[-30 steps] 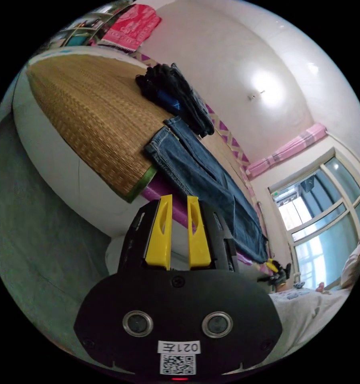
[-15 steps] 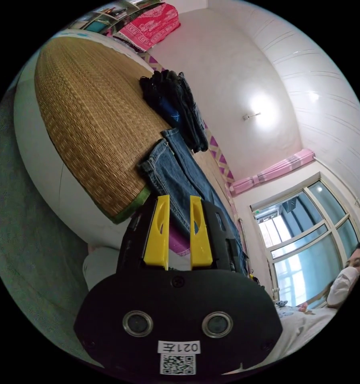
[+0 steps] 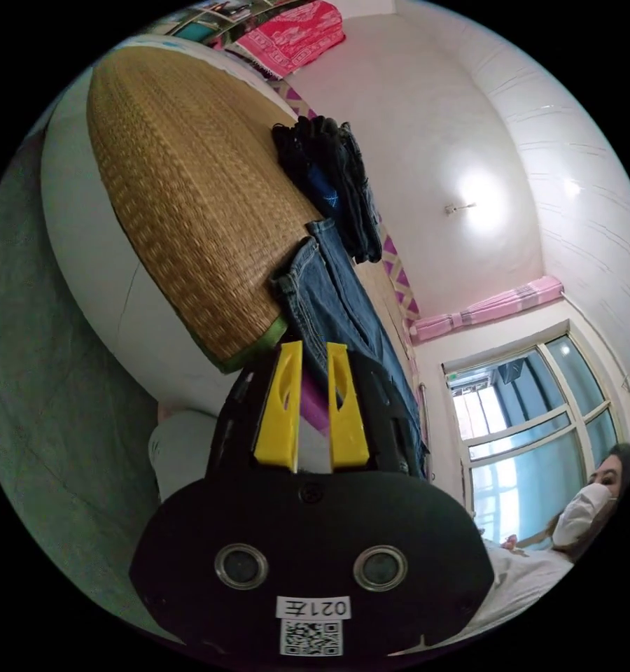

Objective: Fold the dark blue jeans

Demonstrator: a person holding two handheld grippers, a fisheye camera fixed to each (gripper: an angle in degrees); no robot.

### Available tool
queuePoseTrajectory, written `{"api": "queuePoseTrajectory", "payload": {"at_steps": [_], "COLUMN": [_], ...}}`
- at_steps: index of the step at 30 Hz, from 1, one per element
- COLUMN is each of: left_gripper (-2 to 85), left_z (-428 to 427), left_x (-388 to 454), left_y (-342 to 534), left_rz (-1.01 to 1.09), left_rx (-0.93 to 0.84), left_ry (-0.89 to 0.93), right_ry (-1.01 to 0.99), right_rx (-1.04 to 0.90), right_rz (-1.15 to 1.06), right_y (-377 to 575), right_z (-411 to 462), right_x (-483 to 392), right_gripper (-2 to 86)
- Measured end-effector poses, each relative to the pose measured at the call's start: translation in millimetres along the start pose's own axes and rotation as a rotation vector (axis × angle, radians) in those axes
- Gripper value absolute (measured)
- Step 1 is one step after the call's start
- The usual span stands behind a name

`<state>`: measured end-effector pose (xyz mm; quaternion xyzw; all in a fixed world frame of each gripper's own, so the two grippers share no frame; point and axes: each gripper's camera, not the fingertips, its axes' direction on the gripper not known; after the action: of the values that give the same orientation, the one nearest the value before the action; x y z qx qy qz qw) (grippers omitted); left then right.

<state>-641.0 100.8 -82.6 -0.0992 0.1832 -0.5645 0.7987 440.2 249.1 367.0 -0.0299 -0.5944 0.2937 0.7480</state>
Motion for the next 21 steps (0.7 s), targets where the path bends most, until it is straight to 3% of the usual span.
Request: {"api": "queuePoseTrajectory", "payload": {"at_steps": [7, 14, 21], "left_gripper": [3.6, -0.9, -0.9], "left_z": [31, 46, 88], "left_x": [9, 50, 136], "left_y": [-28, -60, -149], "left_rz": [-0.014, 0.187, 0.376], "left_rx": [-0.010, -0.068, -0.108], "left_ry": [0.029, -0.017, -0.008], "right_ry": [-0.031, -0.067, -0.135], "right_rx": [-0.029, -0.004, -0.048], "right_rz": [0.045, -0.059, -0.254], "right_y": [1, -2, -94], "right_z": [36, 38, 92], "right_x": [-2, -46, -150], "right_gripper": [5.7, 1.4, 0.8]}}
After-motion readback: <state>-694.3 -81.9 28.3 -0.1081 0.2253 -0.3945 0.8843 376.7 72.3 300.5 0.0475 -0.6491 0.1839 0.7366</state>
